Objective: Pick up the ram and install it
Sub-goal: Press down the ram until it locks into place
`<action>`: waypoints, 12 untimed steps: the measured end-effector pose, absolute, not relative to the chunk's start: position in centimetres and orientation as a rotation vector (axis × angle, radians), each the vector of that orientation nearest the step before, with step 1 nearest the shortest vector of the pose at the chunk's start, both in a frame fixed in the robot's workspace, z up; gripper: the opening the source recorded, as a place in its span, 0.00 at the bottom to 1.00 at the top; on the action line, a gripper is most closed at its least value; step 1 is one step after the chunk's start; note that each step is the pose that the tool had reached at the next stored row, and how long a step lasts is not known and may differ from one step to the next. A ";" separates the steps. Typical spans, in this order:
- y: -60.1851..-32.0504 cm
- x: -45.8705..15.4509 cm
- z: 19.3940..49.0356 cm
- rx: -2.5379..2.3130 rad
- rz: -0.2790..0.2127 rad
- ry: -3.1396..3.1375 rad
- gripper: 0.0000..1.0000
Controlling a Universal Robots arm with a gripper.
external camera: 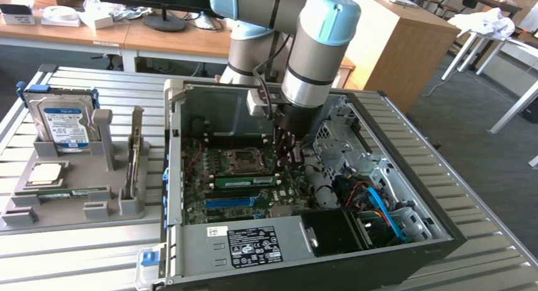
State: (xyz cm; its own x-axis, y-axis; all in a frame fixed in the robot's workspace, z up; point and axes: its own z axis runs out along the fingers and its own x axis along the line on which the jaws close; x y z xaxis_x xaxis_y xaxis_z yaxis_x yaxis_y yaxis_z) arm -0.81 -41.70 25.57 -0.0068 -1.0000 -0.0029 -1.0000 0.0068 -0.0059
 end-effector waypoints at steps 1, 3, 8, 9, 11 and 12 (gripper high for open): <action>-41.7 -0.8 25.5 -2.210 -0.003 2.225 0.10; -41.7 -0.8 25.3 -2.210 -0.003 2.225 0.10; -41.7 -0.6 24.8 -2.210 -0.003 2.225 0.10; -41.7 -0.5 24.8 -2.210 -0.003 2.225 0.10; -41.7 -0.3 24.8 -2.210 -0.003 2.225 0.10; -41.7 -0.2 24.8 -2.210 -0.003 2.225 0.10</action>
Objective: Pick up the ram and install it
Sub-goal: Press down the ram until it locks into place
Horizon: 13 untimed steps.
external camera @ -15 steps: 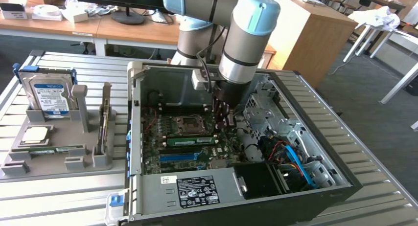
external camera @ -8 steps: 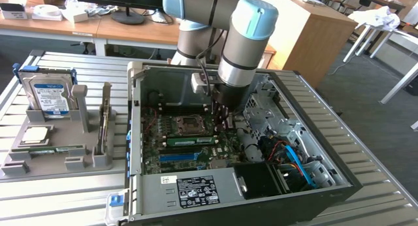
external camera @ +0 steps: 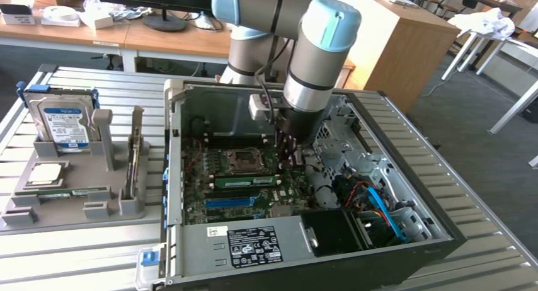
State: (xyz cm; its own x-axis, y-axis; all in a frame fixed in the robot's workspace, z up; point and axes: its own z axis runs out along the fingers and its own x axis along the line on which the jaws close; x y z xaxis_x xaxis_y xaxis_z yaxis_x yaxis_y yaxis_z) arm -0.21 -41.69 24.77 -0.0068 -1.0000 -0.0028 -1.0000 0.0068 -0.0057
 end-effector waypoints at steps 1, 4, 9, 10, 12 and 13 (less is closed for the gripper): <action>-41.7 -0.2 24.8 -2.210 -0.003 2.225 0.10; -41.7 -0.2 24.8 -2.210 -0.003 2.225 0.10; -41.7 -0.2 24.4 -2.210 -0.003 2.225 0.10; -41.7 -0.2 24.3 -2.210 -0.003 2.225 0.10; -41.7 -0.2 24.1 -2.210 -0.003 2.225 0.10; -41.7 -0.2 24.1 -2.210 -0.003 2.225 0.10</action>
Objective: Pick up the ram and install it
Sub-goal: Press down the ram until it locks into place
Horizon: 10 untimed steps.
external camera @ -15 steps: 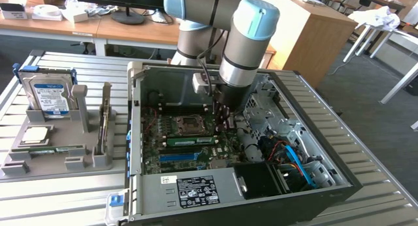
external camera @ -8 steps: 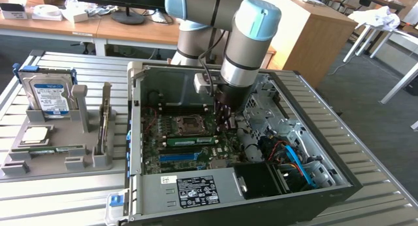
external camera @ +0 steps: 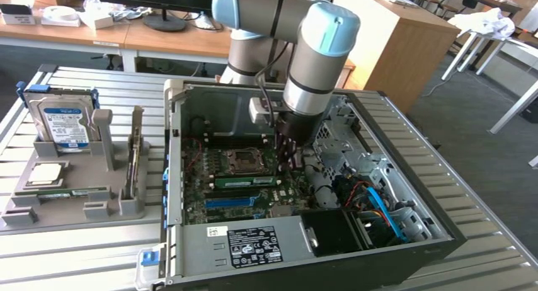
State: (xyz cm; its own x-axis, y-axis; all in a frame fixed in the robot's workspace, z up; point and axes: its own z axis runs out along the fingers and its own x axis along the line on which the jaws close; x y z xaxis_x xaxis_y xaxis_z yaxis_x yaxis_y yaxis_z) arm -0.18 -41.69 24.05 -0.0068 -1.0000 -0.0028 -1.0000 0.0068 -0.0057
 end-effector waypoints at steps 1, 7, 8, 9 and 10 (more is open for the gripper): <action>-41.7 -0.2 24.0 -2.210 -0.003 2.225 0.10; -41.6 -0.2 23.9 -2.210 -0.003 2.225 0.10; -41.5 -0.2 23.9 -2.210 -0.003 2.225 0.10; -41.4 -0.2 23.9 -2.210 -0.003 2.225 0.10; -41.3 -0.2 23.8 -2.210 -0.003 2.225 0.10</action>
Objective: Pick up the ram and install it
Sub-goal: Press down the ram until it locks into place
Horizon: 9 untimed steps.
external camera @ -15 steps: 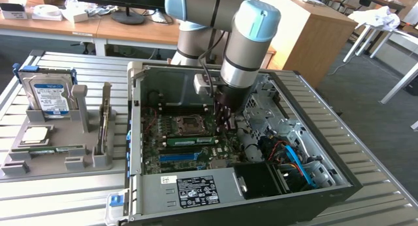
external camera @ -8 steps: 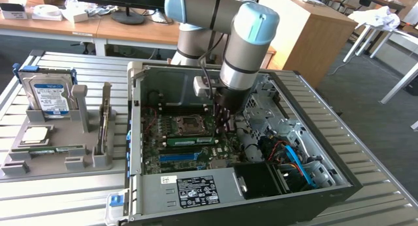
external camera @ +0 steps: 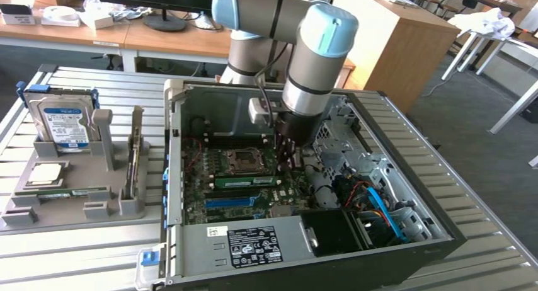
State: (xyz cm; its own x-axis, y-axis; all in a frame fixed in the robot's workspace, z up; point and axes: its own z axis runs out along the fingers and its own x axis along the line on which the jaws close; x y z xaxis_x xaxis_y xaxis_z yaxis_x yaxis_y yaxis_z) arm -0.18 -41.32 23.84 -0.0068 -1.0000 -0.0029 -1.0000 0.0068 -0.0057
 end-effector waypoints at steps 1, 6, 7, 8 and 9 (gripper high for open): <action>-41.3 -0.2 23.8 -2.210 -0.003 2.225 0.10; -41.3 -0.2 23.8 -2.210 -0.003 2.225 0.10; -41.3 -0.2 23.8 -2.210 -0.003 2.225 0.10; -41.3 -0.2 23.7 -2.210 -0.003 2.225 0.10; -41.3 -0.2 23.6 -2.210 -0.003 2.225 0.10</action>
State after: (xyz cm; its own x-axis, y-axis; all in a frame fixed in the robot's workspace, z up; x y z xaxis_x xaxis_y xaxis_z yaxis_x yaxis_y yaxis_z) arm -0.18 -41.28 23.63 -0.0068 -1.0000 -0.0030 -1.0000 0.0068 -0.0056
